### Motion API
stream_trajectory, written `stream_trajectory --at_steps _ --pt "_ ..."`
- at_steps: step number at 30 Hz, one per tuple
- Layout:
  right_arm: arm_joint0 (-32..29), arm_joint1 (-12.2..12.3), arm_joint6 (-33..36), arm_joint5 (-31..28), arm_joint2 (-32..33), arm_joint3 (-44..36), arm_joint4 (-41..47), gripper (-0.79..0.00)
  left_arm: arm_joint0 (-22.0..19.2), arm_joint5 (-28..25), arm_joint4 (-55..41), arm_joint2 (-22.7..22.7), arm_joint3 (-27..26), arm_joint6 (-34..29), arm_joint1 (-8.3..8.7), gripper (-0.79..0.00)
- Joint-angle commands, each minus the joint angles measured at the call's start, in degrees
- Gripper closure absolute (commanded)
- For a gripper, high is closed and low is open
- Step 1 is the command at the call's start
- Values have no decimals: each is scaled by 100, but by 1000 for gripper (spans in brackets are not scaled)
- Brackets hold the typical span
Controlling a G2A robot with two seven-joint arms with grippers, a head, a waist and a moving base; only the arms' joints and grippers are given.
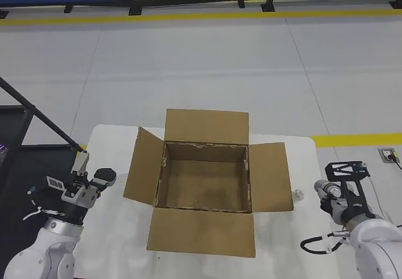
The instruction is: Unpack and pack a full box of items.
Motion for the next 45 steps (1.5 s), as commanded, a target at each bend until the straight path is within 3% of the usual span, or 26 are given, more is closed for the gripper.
stream_trajectory --at_steps 1,18,25,33,45 --pt "-63 4 18 -60 178 -1 207 0 4 -12 0 20 2 6 5 -785" --pt "-706 79 267 -362 1730 241 1105 0 -29 -3 38 63 18 -3 20 -785" --pt "-560 117 174 -681 1273 921 1236 0 -29 -3 38 63 18 -3 20 -785" --pt "-245 114 -7 -592 517 1894 1310 0 -29 -3 38 63 18 -3 20 -785" --pt "-205 124 -399 -422 250 2553 1483 0 -29 -3 38 63 18 -3 20 -785"
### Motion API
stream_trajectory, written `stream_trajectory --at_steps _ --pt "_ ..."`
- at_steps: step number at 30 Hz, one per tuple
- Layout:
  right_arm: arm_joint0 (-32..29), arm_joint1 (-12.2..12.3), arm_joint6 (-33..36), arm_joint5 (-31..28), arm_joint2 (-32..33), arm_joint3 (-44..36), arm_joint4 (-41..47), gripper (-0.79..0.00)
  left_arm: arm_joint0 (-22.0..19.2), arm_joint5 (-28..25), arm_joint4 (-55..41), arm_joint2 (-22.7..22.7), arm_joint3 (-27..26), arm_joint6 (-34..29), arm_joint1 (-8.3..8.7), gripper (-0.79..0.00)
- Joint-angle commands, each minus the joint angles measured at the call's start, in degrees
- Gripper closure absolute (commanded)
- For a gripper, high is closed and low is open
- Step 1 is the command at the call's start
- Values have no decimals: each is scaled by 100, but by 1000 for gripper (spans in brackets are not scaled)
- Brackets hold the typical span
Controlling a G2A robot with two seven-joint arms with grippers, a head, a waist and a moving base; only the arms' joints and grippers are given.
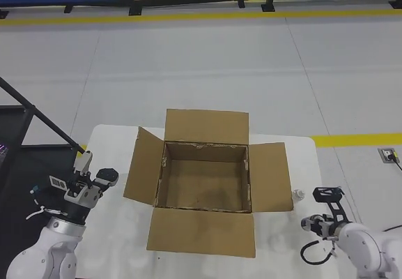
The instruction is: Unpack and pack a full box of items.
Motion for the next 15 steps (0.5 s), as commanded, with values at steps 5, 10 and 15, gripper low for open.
stream_trajectory --at_steps 5,10,15 --pt "15 12 -68 32 -87 76 70 0 0 0 0 0 0 0 0 -785" --pt "91 18 -128 89 -240 181 48 0 0 0 0 0 0 0 0 -785" --pt "178 23 -169 134 -376 323 35 -163 0 0 0 0 0 0 0 -785"
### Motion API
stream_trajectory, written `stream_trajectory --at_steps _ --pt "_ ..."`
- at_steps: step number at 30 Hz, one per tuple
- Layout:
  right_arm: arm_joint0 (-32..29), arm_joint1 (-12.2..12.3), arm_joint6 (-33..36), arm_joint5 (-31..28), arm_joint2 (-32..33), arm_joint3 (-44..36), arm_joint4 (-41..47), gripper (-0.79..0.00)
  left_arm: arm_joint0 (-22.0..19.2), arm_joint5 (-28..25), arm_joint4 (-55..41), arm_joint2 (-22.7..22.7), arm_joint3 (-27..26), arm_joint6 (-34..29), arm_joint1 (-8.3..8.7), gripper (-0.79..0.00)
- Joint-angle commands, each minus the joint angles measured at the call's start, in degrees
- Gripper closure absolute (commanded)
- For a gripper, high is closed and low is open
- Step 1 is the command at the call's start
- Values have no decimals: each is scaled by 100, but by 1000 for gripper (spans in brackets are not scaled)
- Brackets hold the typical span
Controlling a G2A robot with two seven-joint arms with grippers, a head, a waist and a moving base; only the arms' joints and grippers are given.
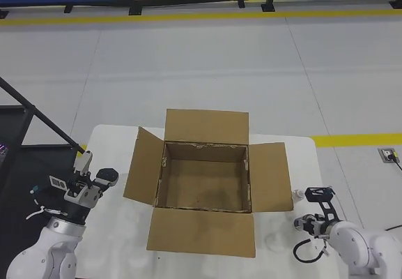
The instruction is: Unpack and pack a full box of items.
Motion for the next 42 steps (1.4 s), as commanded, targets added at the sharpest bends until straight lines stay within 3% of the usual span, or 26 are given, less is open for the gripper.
stream_trajectory --at_steps 1,4,15,19,26,34,42 --pt "27 3 2 14 -44 44 -2 -188 0 0 0 0 0 0 0 -785" --pt "47 8 7 41 -88 65 8 -326 0 0 0 0 0 0 0 -785" --pt "-2 40 47 102 -94 -67 93 -542 0 0 0 0 0 0 0 -785" --pt "-48 55 22 168 -29 -218 93 -785 0 0 0 0 0 0 0 -785" --pt "-64 99 217 565 540 -928 282 -785 0 0 0 0 0 0 0 -785" --pt "298 161 776 675 1272 -1456 1452 -785 71 -63 -49 -8 -12 45 5 -785" --pt "558 218 956 720 1195 -1489 1451 -785 177 -128 -161 -103 -27 115 17 -785"
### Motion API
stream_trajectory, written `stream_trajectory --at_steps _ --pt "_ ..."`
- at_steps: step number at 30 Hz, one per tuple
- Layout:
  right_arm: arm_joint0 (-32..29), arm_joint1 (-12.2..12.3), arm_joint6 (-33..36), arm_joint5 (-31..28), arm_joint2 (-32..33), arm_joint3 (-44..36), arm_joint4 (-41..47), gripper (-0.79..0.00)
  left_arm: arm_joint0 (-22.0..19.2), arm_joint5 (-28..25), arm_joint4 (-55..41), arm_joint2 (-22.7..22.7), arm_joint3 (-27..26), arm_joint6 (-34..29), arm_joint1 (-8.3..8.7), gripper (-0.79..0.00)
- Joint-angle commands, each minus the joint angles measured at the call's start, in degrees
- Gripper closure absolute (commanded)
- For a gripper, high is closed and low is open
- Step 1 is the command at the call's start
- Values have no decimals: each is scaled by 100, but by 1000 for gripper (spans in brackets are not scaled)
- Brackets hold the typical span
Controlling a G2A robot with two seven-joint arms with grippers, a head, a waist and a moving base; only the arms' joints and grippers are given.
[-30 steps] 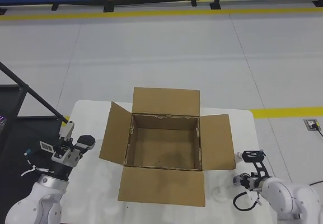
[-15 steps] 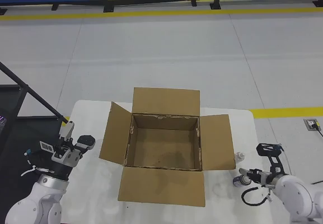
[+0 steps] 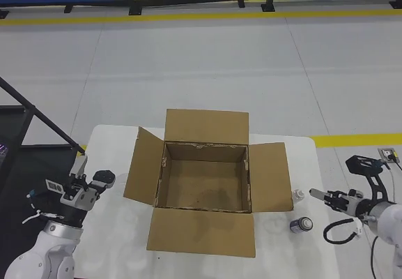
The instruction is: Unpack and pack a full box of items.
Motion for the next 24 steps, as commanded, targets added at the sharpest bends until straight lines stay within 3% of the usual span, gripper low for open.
stream_trajectory --at_steps 1,8,12,24 --pt "-4 -1 -5 -2 5 0 106 -785 3 0 0 -3 -2 1 0 -785" --pt "-46 -7 -206 10 -19 32 193 -785 3 0 0 -3 -2 1 0 -785" --pt "31 -12 -427 335 -78 106 502 -785 25 -25 -38 11 -24 57 -1 -785" --pt "1216 61 -384 928 -467 1328 1158 -785 134 -135 -464 -240 23 171 11 -785"
